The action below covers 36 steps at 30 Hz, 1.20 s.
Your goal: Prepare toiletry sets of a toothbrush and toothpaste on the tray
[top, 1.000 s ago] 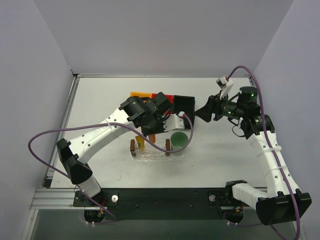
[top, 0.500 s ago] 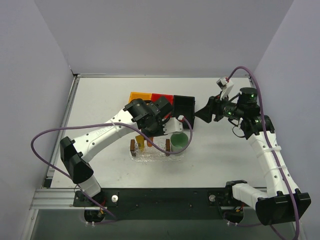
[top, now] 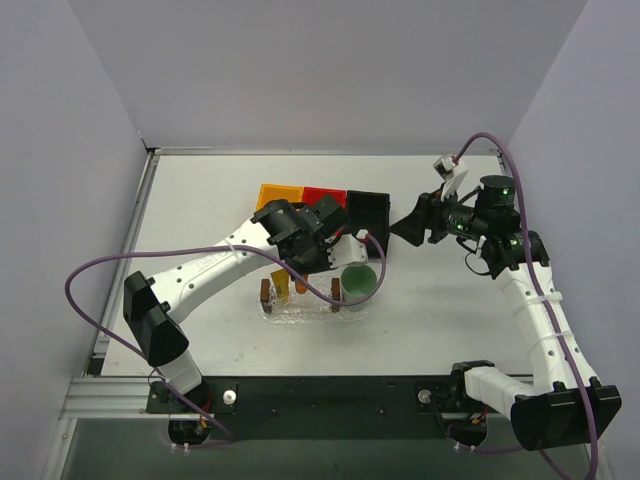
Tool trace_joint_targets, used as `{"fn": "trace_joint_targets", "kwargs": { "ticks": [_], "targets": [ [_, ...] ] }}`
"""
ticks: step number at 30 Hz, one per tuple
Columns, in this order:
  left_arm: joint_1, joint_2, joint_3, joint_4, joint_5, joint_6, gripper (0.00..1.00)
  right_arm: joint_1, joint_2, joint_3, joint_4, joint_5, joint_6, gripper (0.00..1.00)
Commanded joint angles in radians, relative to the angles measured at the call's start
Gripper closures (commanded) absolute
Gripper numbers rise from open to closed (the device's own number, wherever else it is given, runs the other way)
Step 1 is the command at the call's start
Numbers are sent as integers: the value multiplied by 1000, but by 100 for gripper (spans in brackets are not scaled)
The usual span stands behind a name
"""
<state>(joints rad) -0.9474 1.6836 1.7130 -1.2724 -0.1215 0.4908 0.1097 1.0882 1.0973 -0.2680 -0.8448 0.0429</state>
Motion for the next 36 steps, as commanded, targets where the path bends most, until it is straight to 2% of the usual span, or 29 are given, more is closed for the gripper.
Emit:
{"fn": "trace_joint_targets", "kwargs": {
  "ticks": [1,36],
  "targets": [
    [1,-1,5,28,-14,-20,100,-8,-17,-4,23,-30,-18,45],
    [45,8,-24,45,46,-66,100,-22,-14,-13,24,-42,-12,45]
  ]
}}
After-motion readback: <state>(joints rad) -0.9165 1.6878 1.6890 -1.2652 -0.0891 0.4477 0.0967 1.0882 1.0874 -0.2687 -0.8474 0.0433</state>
